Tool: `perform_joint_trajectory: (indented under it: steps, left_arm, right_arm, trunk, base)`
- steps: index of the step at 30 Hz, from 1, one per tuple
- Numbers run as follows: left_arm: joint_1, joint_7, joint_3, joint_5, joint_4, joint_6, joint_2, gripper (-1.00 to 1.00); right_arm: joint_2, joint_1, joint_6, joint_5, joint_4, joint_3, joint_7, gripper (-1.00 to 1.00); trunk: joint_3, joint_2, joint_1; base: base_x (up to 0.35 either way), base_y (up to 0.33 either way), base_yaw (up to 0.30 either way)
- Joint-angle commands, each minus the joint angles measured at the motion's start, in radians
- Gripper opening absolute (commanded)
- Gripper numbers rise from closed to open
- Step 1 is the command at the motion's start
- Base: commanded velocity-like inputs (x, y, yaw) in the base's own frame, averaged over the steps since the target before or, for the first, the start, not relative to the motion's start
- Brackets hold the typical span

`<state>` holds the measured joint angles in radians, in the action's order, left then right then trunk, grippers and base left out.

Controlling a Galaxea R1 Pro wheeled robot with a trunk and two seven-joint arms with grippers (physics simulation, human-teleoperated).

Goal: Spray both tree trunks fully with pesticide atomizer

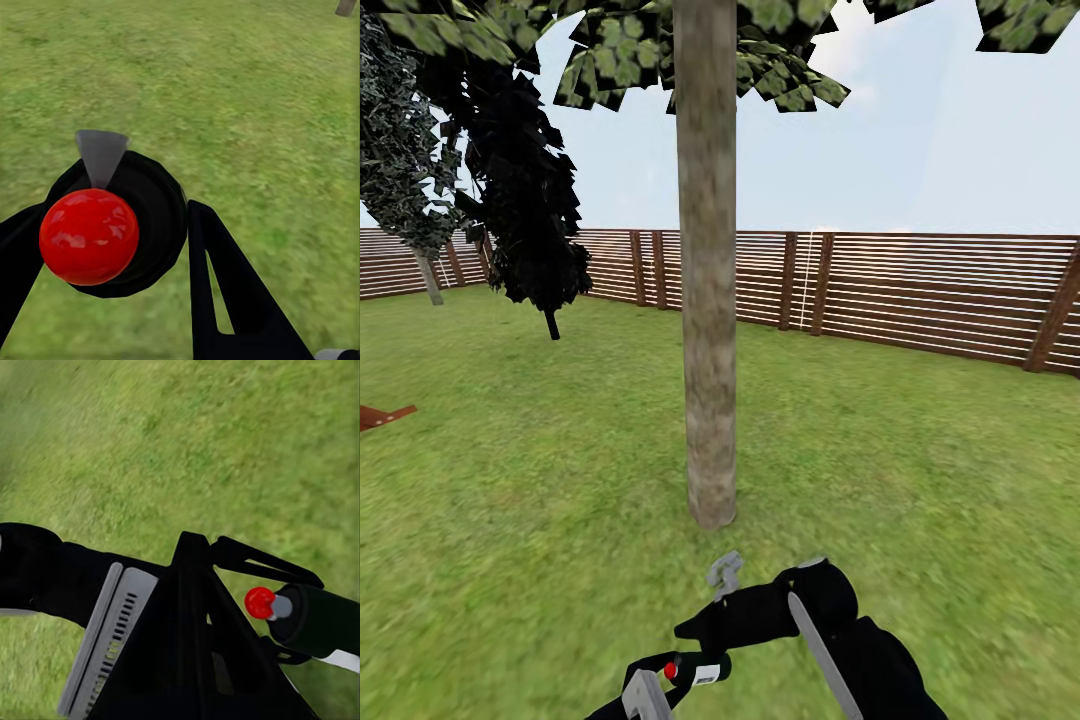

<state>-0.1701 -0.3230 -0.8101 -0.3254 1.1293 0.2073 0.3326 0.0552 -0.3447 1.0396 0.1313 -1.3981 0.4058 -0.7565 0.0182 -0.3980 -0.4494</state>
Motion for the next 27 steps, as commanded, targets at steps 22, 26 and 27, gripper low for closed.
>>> perform_joint_trajectory:
  steps: [22, 26, 27]
  left_arm:
    - [0.000, -0.003, -0.003, -0.013, 0.001, 0.001, 0.001, -1.00]
    - [0.000, -0.003, -0.003, -0.014, 0.001, 0.001, 0.002, -1.00]
    - [0.000, -0.003, -0.003, -0.014, 0.001, 0.001, 0.002, -1.00]
  right_arm:
    - [-0.014, 0.000, 0.008, 0.006, 0.005, 0.047, 0.005, -1.00]
    - [-0.024, -0.001, 0.008, 0.005, 0.005, 0.041, 0.005, -1.00]
    - [-0.027, -0.001, 0.008, 0.005, 0.005, 0.041, 0.005, -1.00]
  trunk:
    - [0.002, -0.002, -0.001]
    - [0.002, -0.002, -0.001]
    - [0.002, -0.002, -0.001]
  base:
    - [0.000, 0.000, 0.000]
    - [0.000, 0.000, 0.000]
    - [0.000, 0.000, 0.000]
